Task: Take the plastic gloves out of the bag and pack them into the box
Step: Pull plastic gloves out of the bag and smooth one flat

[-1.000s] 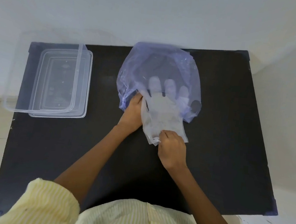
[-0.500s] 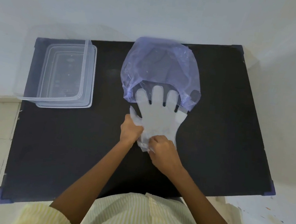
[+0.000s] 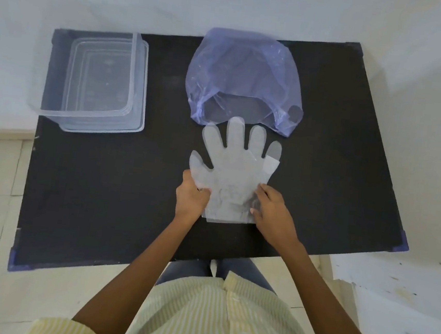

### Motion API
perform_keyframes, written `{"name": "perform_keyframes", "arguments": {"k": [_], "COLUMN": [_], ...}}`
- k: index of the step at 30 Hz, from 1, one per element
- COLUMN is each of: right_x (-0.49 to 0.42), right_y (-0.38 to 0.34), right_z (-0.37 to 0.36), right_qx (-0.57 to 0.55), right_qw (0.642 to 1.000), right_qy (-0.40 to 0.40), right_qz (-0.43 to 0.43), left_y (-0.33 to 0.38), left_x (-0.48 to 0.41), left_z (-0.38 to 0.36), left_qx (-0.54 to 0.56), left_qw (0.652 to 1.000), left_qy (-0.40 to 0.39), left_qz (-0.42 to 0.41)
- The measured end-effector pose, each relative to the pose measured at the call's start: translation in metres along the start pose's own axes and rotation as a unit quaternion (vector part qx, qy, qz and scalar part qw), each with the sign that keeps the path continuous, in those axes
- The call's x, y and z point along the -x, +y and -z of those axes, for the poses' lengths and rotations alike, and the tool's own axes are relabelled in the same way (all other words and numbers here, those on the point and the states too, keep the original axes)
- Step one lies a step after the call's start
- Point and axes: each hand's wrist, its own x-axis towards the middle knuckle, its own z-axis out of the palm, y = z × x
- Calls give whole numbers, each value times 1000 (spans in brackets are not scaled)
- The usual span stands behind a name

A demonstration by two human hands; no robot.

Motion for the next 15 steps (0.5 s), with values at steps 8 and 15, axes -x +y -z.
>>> {"name": "perform_keyframes", "arguments": {"k": [8, 15], "right_x": [16, 24], "right_y": [6, -16], "right_z": [-10, -11], "right_qx": [55, -19], "right_qw": [997, 990], "right_qy": [6, 6], "right_qz": [49, 138], "left_y": [-21, -42], "left_x": [18, 43], "left_z": [-1, 6], "left_qx": [15, 45], "left_qw": [998, 990], "left_qy": [27, 116], "left_qz": [46, 68]}}
